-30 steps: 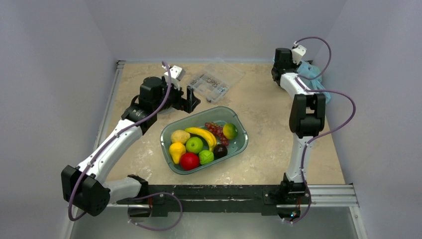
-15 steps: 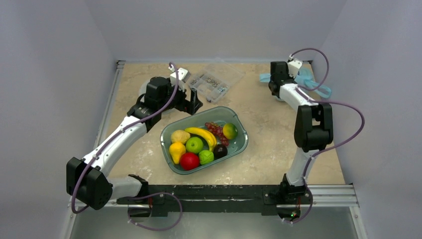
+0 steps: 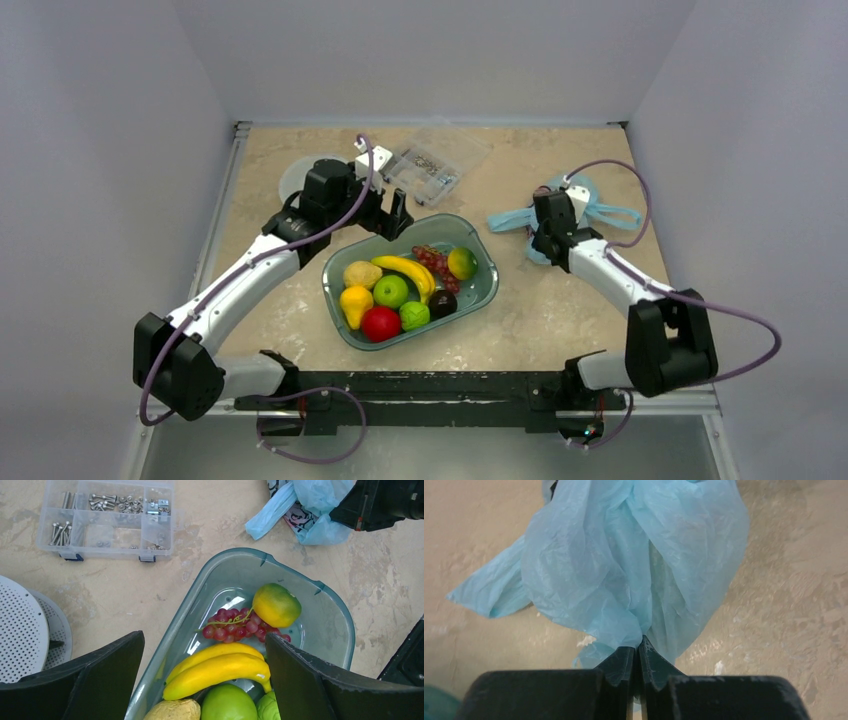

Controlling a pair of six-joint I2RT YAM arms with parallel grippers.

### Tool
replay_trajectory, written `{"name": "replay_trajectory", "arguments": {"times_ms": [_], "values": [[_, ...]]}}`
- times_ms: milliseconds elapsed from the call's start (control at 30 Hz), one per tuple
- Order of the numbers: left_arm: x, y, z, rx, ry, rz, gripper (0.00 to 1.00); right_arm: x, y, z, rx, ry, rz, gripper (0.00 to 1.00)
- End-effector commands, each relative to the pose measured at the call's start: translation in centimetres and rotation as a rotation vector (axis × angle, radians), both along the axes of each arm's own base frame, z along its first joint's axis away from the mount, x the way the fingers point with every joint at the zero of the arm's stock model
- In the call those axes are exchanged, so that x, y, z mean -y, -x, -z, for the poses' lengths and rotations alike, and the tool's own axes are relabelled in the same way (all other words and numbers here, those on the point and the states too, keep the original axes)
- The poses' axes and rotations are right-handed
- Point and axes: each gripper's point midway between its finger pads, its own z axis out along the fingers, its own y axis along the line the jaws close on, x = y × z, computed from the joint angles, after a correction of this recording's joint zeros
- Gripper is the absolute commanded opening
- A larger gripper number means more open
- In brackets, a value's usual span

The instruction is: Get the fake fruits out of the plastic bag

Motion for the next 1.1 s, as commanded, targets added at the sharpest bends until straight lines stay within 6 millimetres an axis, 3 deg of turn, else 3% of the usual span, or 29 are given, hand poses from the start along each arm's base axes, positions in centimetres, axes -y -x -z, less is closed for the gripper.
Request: {"name": "replay_trajectory", "arguments": {"times_ms": [0, 300, 500, 533, 633, 733, 900, 1067], "values": [[1.0, -0.3, -2.6, 0.052, 0.034, 0.037, 0.91, -3.0, 2.1, -0.6, 0.03, -0.161, -0.123, 0.06], [1.7, 0.3, -2.9, 0.026, 0.052, 0.074, 0.89, -5.7, 6.5, 1.4, -0.019, -0.342, -0.224, 0.08], [2.4, 0.7, -1.8, -0.027, 0.027, 0.095, 0.87, -6.1, 7.9, 0.1, 0.007, -0.394, -0.231, 0.09], [2.7, 1.0, -1.6, -0.035, 0.016, 0.104, 0.86, -6.1, 8.0, -0.3, 0.015, -0.393, -0.233, 0.13], [3.5, 2.3, -0.6, -0.042, -0.039, 0.14, 0.86, -5.8, 7.9, -1.5, 0.059, -0.386, -0.234, 0.35], [4.9, 4.2, 0.3, -0.023, -0.079, 0.206, 0.86, -5.8, 7.2, -3.6, 0.131, -0.391, -0.237, 0.46], [6.8, 6.5, -0.1, -0.041, 0.006, 0.255, 0.86, -3.4, 5.4, -8.6, 0.281, -0.302, -0.146, 0.53], [9.3, 6.0, -1.4, -0.06, 0.073, 0.186, 0.85, -0.1, 4.2, -11.8, 0.36, -0.203, 0.008, 0.58]]}}
